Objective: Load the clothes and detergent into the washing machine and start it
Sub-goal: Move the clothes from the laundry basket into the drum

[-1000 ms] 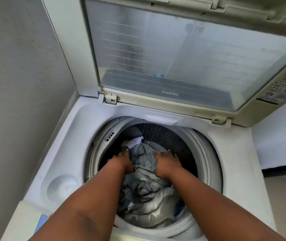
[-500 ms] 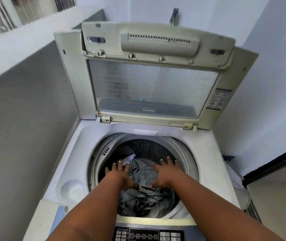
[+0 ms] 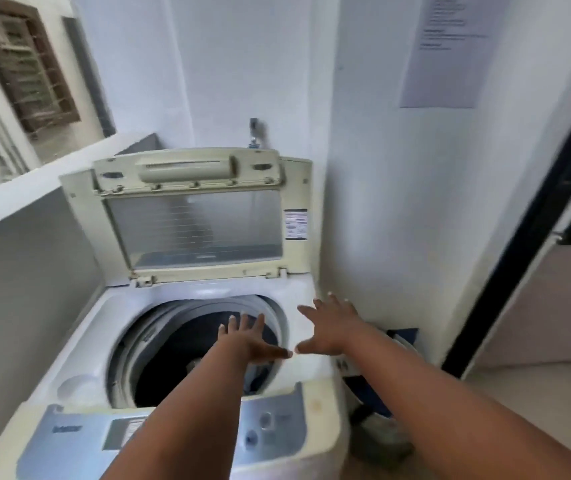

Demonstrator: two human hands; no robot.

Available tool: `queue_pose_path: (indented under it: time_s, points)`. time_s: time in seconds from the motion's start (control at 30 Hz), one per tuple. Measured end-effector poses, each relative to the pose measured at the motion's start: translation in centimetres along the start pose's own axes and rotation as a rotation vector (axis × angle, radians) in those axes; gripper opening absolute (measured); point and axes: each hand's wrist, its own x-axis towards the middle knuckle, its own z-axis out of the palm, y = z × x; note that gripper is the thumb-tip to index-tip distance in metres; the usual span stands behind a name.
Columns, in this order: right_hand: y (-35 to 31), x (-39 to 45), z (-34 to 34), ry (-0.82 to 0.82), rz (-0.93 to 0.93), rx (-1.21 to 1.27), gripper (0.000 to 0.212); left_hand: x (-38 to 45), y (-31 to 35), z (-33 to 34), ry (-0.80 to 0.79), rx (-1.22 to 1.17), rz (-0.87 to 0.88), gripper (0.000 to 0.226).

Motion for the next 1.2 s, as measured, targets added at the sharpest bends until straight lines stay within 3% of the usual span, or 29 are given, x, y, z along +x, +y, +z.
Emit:
queue_pose_path:
  time_s: [0.23,0.43,0.9,1.2]
  points:
    - [12.8,-8.7,-0.6,0.001,0.190,0.026,0.096,-1.3,14.9,0.7,0.073,0.026,0.198,0.116]
    - [21.1,-9.6,2.2,-0.029,0.325,0.152,0.096,1.9,22.8,2.7,0.002,0.060,0.265,0.115]
    - [35.4,3.6,8.7,-0.280,0.428,0.246,0.095,23.3,28.9,8.8,-0.243,0.112,0.253,0.107]
    - [40.2,11.5,17.1,-0.452,0.381,0.405,0.084,31.0,29.2,14.4,-0.423,0.138,0.162,0.111]
